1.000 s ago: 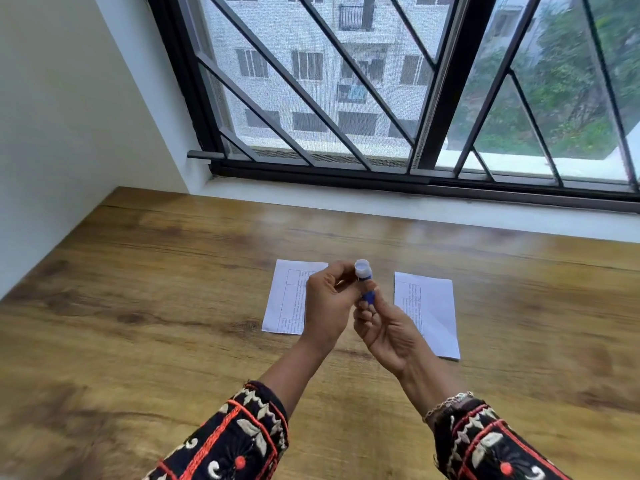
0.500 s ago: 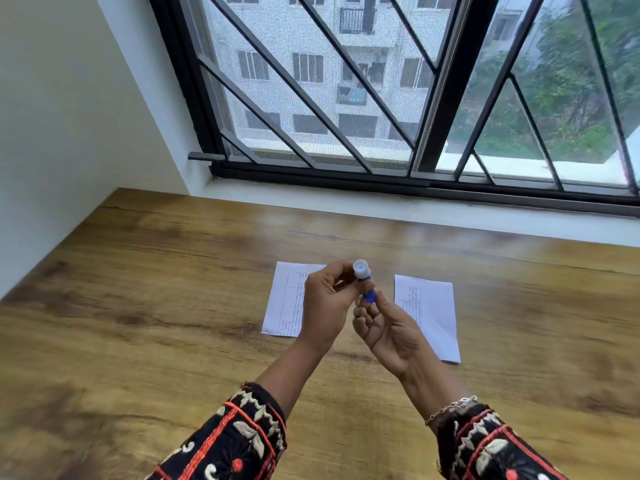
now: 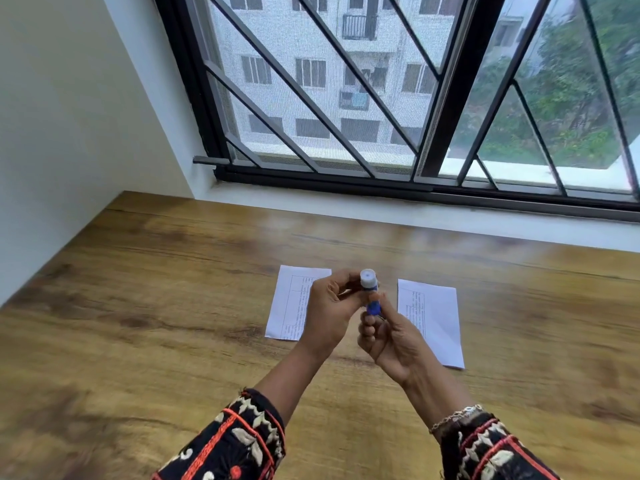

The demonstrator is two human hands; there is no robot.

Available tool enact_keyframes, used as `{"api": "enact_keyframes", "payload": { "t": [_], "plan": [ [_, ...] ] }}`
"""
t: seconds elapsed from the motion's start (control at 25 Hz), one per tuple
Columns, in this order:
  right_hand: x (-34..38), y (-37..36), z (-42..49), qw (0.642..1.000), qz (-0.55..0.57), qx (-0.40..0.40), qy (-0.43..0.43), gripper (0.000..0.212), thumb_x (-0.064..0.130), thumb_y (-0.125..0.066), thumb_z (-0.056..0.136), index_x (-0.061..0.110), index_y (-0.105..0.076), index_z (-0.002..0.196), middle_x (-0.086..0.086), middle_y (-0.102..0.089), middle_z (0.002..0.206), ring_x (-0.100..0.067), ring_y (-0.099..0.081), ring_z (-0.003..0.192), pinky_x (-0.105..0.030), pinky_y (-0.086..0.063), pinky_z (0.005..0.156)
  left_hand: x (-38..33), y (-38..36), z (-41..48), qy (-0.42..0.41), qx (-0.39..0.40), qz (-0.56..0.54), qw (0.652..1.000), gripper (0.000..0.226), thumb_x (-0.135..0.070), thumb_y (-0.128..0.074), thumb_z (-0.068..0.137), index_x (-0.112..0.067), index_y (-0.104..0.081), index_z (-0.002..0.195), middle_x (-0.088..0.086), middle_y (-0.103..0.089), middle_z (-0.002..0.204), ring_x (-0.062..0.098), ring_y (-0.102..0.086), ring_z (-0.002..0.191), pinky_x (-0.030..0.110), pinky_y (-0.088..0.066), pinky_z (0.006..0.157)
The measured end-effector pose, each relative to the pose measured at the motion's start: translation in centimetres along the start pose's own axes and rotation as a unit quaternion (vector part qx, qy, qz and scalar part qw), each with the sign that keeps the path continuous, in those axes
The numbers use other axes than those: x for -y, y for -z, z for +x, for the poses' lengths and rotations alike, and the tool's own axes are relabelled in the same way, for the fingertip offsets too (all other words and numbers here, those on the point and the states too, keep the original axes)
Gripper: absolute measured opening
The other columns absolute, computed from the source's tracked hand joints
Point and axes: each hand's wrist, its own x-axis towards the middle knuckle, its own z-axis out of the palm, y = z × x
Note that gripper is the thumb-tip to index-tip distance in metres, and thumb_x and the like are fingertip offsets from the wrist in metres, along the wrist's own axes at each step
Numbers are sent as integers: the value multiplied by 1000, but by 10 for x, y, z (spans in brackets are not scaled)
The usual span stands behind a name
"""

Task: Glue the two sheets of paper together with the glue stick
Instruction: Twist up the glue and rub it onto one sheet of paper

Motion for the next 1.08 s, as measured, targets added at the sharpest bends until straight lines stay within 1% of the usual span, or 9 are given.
{"api": "enact_keyframes", "payload": {
  "t": [0.08,0.16,0.32,0.44,0.6,0.76,0.88,1.0,1.08],
  "plan": [
    [1,-1,-1,1000,18,10,16,26,36,-52,79,11,-60,82,2,-57,51,-4,-47,41,-13,-40,39,1,2,1,-7,-11,5,1000,22,5,-68,74,-15,-70,84,2,-70,81,9,-66,81,27,-55,79],
    [1,-2,-1,999,28,16,14,27,35,-52,77,9,-58,82,2,-54,49,-3,-43,39,-12,-36,36,2,2,1,-7,-9,5,1000,21,4,-68,74,-14,-70,85,1,-70,81,8,-66,81,26,-55,78],
    [1,-5,-3,999,14,16,-28,37,46,-53,73,10,-56,66,5,-40,43,-3,-31,34,-12,-24,29,4,3,0,4,16,-1,1000,22,7,-67,74,-12,-69,86,-13,-71,73,0,-65,78,15,-51,71],
    [1,-6,-4,997,-27,9,-66,50,58,-49,73,14,-52,51,5,-35,40,-4,-26,32,-13,-21,26,4,5,-1,3,19,1,1000,26,7,-67,74,-17,-69,85,-18,-71,72,-2,-65,78,12,-50,72],
    [0,-7,-5,995,-42,7,-88,57,63,-41,80,16,-48,49,5,-33,40,-4,-25,32,-13,-20,26,3,6,0,5,15,1,1000,29,5,-68,74,-22,-70,82,-18,-72,71,-2,-65,78,13,-50,72],
    [0,-9,-5,997,-7,16,-70,54,57,-37,87,13,-54,63,3,-44,43,-5,-35,33,-13,-28,29,2,7,1,9,3,-10,1000,25,5,-69,73,-19,-70,78,-10,-70,70,2,-64,74,16,-52,71],
    [1,-12,-5,998,50,36,-29,35,43,-50,80,10,-62,79,0,-55,52,-5,-48,41,-13,-42,38,4,5,0,20,-15,-32,999,21,5,-68,74,-16,-69,78,1,-67,73,9,-62,69,17,-52,66],
    [7,-10,-2,996,82,40,1,27,32,-55,72,8,-61,82,0,-59,54,-5,-53,43,-12,-45,40,12,6,-1,16,-14,-44,999,20,-1,-66,79,-14,-68,95,-3,-70,88,5,-66,84,15,-51,77],
    [16,-5,3,996,84,20,17,27,30,-53,75,5,-58,83,0,-59,54,-5,-53,43,-11,-46,41,26,15,2,7,-42,92,995,26,-10,-59,87,-12,-63,113,-1,-68,108,7,-62,105,14,-46,89]
  ]
}}
